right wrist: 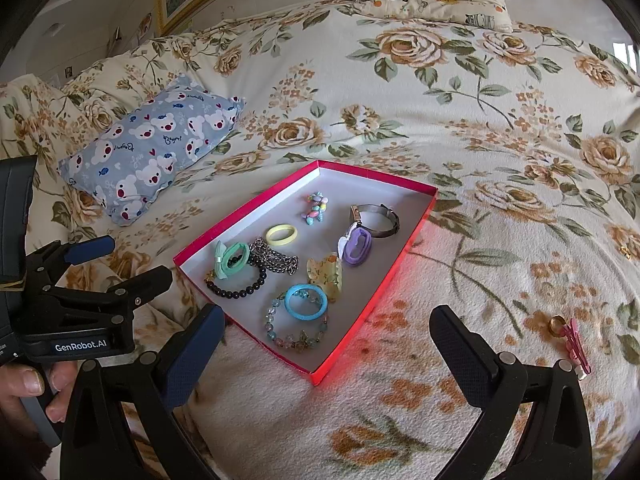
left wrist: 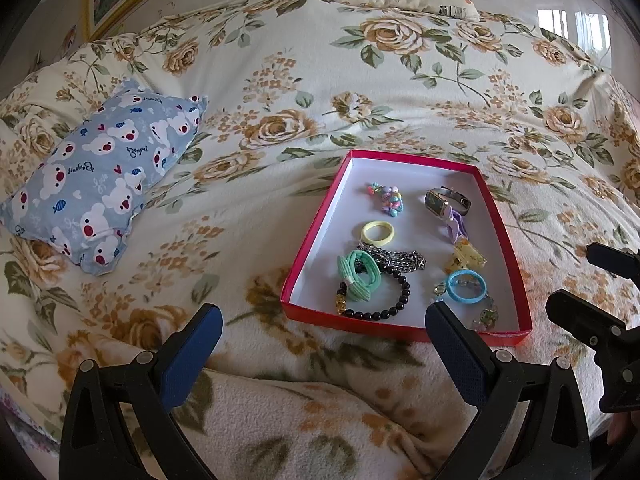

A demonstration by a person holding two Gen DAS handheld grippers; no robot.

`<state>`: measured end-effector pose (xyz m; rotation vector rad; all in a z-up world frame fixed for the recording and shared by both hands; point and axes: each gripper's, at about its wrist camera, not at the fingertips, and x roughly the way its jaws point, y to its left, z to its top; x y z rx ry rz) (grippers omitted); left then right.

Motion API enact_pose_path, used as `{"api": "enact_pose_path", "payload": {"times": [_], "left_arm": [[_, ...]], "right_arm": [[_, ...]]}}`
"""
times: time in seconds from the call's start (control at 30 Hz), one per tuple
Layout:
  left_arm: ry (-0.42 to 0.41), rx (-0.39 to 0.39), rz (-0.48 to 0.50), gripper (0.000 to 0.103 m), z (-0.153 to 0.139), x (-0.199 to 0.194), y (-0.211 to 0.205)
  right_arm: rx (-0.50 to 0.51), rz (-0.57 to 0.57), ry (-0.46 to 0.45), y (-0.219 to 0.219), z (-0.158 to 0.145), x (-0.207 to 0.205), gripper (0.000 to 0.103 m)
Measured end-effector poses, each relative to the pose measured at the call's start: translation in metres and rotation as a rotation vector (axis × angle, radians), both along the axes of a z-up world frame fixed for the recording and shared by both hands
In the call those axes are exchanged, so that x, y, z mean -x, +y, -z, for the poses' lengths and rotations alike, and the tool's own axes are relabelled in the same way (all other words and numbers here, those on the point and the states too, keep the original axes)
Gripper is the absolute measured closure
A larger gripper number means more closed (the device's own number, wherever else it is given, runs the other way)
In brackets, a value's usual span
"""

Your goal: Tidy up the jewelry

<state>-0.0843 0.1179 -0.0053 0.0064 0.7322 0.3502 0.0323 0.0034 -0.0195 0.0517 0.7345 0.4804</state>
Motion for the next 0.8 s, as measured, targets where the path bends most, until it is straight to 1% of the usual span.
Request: {"api": "enact_pose_path", "payload": {"times": [0.8], "left_arm": [[0.003,0.010,0.006,0.001,-0.0013,-0.0020,-0.0007]], "right_arm": [[0.000,0.001,0.003,0.0002,-0.0006,-0.0003,0.000]]}}
